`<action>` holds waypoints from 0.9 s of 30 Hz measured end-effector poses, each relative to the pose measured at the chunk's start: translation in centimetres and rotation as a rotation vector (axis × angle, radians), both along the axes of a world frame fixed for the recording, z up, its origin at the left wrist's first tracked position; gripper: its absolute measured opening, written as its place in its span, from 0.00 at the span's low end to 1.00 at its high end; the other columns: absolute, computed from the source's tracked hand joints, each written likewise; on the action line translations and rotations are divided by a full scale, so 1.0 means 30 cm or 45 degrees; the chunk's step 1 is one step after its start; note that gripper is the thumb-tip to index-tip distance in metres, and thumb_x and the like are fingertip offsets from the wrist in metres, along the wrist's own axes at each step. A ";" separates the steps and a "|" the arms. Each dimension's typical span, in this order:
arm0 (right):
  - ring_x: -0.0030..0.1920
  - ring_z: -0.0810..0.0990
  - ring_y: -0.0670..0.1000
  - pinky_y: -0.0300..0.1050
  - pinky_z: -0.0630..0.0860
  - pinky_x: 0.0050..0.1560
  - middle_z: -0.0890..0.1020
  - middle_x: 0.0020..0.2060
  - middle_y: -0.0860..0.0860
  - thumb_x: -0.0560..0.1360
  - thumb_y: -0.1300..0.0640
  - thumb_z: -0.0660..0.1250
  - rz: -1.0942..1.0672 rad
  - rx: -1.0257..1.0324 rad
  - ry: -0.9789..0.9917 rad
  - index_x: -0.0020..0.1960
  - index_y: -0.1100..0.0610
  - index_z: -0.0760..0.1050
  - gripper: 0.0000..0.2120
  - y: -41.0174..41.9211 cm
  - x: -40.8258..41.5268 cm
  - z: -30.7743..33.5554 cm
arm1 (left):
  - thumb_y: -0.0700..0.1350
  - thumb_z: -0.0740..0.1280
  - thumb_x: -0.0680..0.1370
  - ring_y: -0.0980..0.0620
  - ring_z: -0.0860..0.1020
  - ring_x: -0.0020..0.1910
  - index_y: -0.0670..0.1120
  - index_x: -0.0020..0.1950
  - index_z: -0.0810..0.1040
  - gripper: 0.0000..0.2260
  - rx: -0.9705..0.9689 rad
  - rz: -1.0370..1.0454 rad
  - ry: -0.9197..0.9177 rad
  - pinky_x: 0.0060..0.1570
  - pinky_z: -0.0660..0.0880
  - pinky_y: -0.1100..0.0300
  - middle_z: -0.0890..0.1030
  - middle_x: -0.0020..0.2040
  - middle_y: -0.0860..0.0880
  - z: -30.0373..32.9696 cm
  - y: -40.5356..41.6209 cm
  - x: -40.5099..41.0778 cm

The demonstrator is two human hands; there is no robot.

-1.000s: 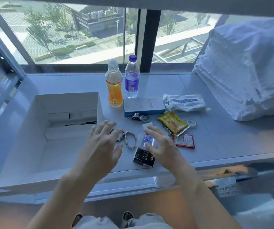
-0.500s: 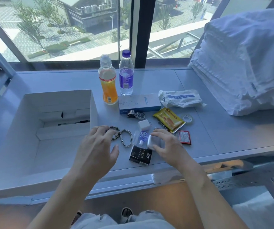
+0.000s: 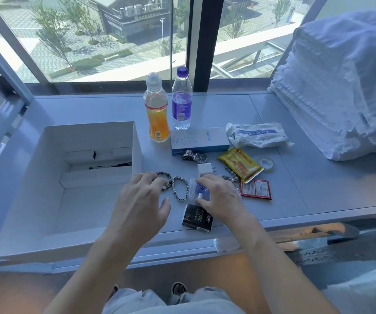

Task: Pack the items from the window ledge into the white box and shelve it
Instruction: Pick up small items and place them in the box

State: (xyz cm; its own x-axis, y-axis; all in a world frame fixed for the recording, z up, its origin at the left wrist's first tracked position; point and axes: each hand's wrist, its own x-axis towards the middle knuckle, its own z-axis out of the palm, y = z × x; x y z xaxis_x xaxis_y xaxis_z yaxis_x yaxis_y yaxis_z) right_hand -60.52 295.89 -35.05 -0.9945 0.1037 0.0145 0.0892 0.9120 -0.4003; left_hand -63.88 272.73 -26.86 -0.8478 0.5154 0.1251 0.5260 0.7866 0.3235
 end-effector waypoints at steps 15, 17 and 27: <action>0.55 0.79 0.42 0.38 0.76 0.55 0.83 0.55 0.43 0.70 0.39 0.79 0.043 -0.455 0.362 0.63 0.51 0.81 0.27 -0.121 0.031 0.210 | 0.57 0.74 0.75 0.52 0.80 0.60 0.49 0.63 0.82 0.21 0.107 -0.046 0.078 0.71 0.64 0.33 0.85 0.52 0.55 0.016 -0.005 0.012; 0.54 0.79 0.40 0.36 0.75 0.53 0.83 0.54 0.41 0.70 0.38 0.78 0.054 -0.488 0.369 0.63 0.50 0.82 0.26 -0.150 0.032 0.234 | 0.55 0.75 0.75 0.51 0.82 0.57 0.49 0.62 0.82 0.18 0.145 -0.060 0.111 0.72 0.65 0.34 0.86 0.51 0.54 0.017 -0.006 0.015; 0.57 0.81 0.47 0.42 0.78 0.50 0.83 0.53 0.41 0.72 0.42 0.78 0.093 -0.791 0.364 0.61 0.45 0.85 0.19 -0.202 0.040 0.263 | 0.48 0.75 0.76 0.48 0.84 0.49 0.46 0.62 0.81 0.16 0.268 -0.056 0.147 0.70 0.71 0.41 0.86 0.49 0.51 0.017 -0.016 0.017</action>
State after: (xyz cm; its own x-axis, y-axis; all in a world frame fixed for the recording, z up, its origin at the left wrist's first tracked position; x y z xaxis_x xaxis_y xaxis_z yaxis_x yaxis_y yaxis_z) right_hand -59.31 289.82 -27.15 -0.9653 0.1100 0.2368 -0.1508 0.5052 -0.8497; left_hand -63.36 272.24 -26.34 -0.7990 0.5035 0.3289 0.6011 0.6838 0.4136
